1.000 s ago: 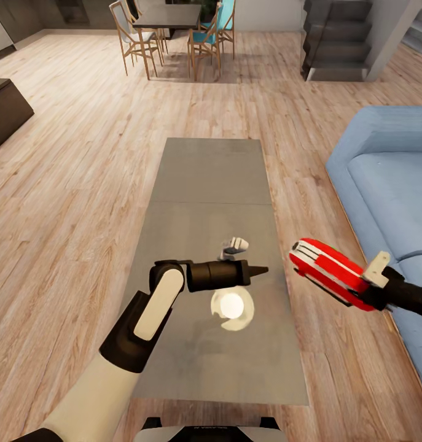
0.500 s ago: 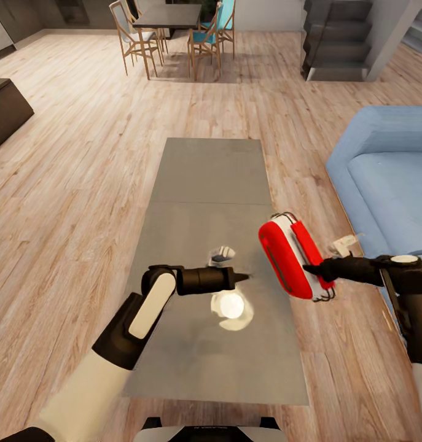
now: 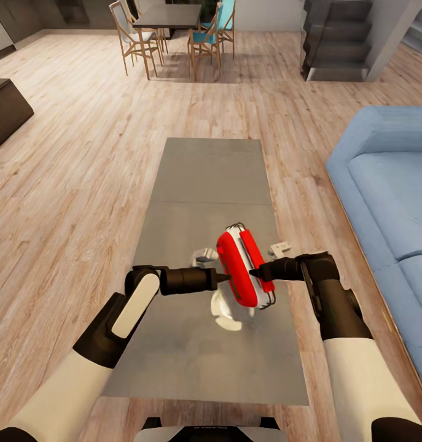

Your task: Turn on the radio receiver that's on the table in the living room.

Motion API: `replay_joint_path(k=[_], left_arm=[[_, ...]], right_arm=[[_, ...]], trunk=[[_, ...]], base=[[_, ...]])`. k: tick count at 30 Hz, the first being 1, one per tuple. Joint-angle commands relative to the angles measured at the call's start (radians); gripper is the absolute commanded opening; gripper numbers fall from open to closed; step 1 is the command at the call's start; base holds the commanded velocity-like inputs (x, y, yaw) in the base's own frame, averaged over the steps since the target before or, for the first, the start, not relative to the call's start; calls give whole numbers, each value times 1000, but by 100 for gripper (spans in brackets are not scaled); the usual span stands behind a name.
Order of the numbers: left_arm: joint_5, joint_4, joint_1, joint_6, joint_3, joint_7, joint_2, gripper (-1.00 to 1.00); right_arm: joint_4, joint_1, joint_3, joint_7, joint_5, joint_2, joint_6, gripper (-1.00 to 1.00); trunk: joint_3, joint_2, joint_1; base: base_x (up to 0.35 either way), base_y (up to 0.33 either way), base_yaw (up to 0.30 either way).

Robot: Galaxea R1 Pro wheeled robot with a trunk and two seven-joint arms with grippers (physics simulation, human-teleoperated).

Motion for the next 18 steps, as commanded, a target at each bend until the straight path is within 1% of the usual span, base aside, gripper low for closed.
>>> replay_joint_path(k=[1,5,7,11,18], left_arm=[[0,-10,0,2,0,0,0,-100],[7,-54,0,14,0,0,1,-100],[9,-67,0,37,1,0,0,-100],[10,-71,0,56,3,2,-1,-100],[11,-71,0,60,5,3,-9,-100]], right_arm=[[0,0,0,0,-2,2,1,-100],[0,-1,0,-2,-2,5,7,-100],[1,-1,-1,-3,-6,7,6,-100],[2,0,-2,0,-8,8,-3,-100],[8,0,-2,11,-10,5,-9,-100]], trunk=[[0,0,0],[0,0,0],[0,0,0],[0,0,0],[0,0,0]], base=[[0,0,0],[0,0,0],[0,0,0],[0,0,0],[0,0,0]])
